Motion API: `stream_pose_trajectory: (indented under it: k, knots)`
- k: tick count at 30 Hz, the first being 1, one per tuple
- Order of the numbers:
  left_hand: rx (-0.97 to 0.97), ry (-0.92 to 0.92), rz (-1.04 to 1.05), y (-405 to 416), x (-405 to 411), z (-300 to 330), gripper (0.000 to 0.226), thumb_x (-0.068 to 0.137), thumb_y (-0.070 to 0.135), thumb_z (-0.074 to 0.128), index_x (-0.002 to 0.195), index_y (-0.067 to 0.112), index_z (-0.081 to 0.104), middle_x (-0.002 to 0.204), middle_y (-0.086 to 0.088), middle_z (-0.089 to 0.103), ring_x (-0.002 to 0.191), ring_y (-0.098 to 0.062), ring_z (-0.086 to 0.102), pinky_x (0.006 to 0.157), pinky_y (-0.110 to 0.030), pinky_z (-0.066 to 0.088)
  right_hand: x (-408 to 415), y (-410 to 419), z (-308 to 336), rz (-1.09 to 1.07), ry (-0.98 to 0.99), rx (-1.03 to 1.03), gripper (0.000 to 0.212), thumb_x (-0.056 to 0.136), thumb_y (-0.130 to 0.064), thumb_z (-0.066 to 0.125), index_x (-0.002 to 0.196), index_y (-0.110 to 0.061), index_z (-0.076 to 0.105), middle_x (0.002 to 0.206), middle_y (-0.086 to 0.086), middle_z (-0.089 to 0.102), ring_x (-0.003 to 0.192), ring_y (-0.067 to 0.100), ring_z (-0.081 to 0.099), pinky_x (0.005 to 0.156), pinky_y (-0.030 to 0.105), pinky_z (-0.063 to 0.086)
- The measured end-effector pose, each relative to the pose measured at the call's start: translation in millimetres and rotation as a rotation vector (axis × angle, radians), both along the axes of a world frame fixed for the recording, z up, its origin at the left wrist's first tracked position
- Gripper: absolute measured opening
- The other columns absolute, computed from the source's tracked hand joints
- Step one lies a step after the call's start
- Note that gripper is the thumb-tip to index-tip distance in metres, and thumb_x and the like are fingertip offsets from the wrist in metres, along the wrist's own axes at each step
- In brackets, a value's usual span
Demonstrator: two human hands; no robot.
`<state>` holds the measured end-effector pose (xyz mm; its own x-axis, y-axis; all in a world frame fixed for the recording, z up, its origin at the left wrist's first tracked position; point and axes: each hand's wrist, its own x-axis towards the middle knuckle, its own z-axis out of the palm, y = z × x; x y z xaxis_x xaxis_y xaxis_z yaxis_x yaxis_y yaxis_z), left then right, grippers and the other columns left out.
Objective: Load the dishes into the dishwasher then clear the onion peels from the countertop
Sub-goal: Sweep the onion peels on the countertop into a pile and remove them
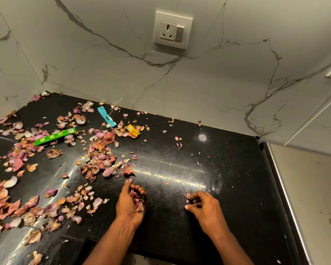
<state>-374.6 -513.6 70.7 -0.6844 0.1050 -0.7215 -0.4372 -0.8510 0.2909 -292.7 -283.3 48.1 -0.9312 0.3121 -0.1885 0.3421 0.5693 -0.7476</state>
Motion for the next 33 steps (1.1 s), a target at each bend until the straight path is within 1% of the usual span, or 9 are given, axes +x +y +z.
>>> stream_pose_trajectory:
  k: [5, 7, 9, 11, 14, 20, 24, 28, 33]
  knots:
    - [-0.027, 0.018, -0.031, -4, 1, -4, 0.025, 0.1, 0.03, 0.064, 0.079, 0.017, 0.061, 0.066, 0.004, 0.058, 0.053, -0.008, 0.056, 0.046, -0.02, 0.052, -15, -3, 5, 0.094, 0.229, 0.189, 0.02, 0.095, -0.015, 0.072, 0.106, -0.031, 0.073, 0.116, -0.018, 0.064, 0.108, -0.001, 0.063, 0.097, 0.021, 0.052]
    - [-0.056, 0.029, -0.047, -5, 3, -8, 0.028, 0.101, 0.032, 0.064, 0.077, 0.017, 0.061, 0.067, 0.002, 0.057, 0.055, -0.009, 0.056, 0.047, -0.021, 0.053, -12, -4, 5, 0.257, 0.138, 0.281, 0.044, 0.104, -0.027, 0.06, 0.147, -0.033, 0.052, 0.159, -0.019, 0.037, 0.148, 0.003, 0.033, 0.122, 0.021, 0.026]
    - [-0.072, 0.034, -0.061, -4, 4, -9, 0.029, 0.101, 0.033, 0.064, 0.077, 0.017, 0.062, 0.066, 0.002, 0.057, 0.055, -0.009, 0.056, 0.048, -0.021, 0.053, -9, -6, -9, 0.385, 0.009, 0.379, 0.063, 0.109, -0.03, 0.05, 0.163, -0.029, 0.019, 0.165, -0.017, 0.001, 0.155, 0.004, 0.0, 0.124, 0.019, -0.002]
    - [-0.063, 0.033, -0.063, -4, 4, -8, 0.029, 0.1, 0.032, 0.065, 0.076, 0.017, 0.061, 0.066, 0.001, 0.057, 0.054, -0.009, 0.056, 0.047, -0.021, 0.052, -3, -12, -20, 0.385, 0.075, 0.481, 0.064, 0.102, -0.016, 0.063, 0.159, -0.023, 0.035, 0.165, -0.009, 0.02, 0.155, 0.01, 0.02, 0.123, 0.018, 0.006]
    - [-0.048, 0.029, -0.067, -5, 4, -6, 0.029, 0.1, 0.032, 0.065, 0.075, 0.017, 0.06, 0.066, 0.001, 0.057, 0.053, -0.009, 0.056, 0.046, -0.021, 0.052, 2, -16, -33, 0.308, 0.167, 0.557, 0.057, 0.066, 0.007, 0.088, 0.118, -0.016, 0.078, 0.124, -0.001, 0.074, 0.109, 0.019, 0.073, 0.1, 0.025, 0.052]
    - [0.005, -0.009, -0.056, -9, 4, -6, 0.03, 0.099, 0.03, 0.066, 0.073, 0.018, 0.057, 0.061, 0.002, 0.053, 0.047, -0.009, 0.052, 0.04, -0.02, 0.047, 5, -19, -15, 0.231, 0.067, 0.603, 0.043, 0.057, -0.001, 0.09, 0.073, -0.028, 0.061, 0.072, -0.012, 0.058, 0.063, 0.009, 0.06, 0.057, 0.024, 0.051]
    - [0.072, -0.005, -0.004, -18, 11, 9, 0.034, 0.1, 0.031, 0.061, 0.071, 0.018, 0.051, 0.057, 0.003, 0.046, 0.041, -0.008, 0.045, 0.035, -0.018, 0.039, 9, -47, 24, 0.084, -0.118, -0.056, 0.031, 0.08, -0.009, 0.081, 0.082, -0.039, 0.08, 0.073, -0.011, 0.075, 0.068, 0.005, 0.07, 0.067, 0.016, 0.053]
    - [-0.132, 0.176, -0.01, -26, 30, 33, 0.04, 0.104, 0.037, 0.056, 0.071, 0.015, 0.052, 0.06, -0.002, 0.045, 0.045, -0.011, 0.042, 0.035, -0.02, 0.033, -8, -125, 33, -0.272, -0.254, -1.16, 0.043, 0.092, 0.015, 0.05, 0.07, -0.004, 0.081, 0.07, 0.019, 0.069, 0.051, 0.018, 0.065, 0.049, 0.022, 0.054]
    - [-0.678, 0.65, 0.018, -47, 55, 53, 0.051, 0.105, 0.044, 0.055, 0.069, 0.009, 0.061, 0.063, -0.016, 0.059, 0.047, -0.024, 0.053, 0.046, -0.029, 0.045, -20, -197, 57, -0.442, -0.412, -1.71, 0.019, 0.073, 0.003, 0.059, 0.086, 0.011, 0.07, 0.09, 0.031, 0.072, 0.075, 0.037, 0.072, 0.08, 0.047, 0.056]
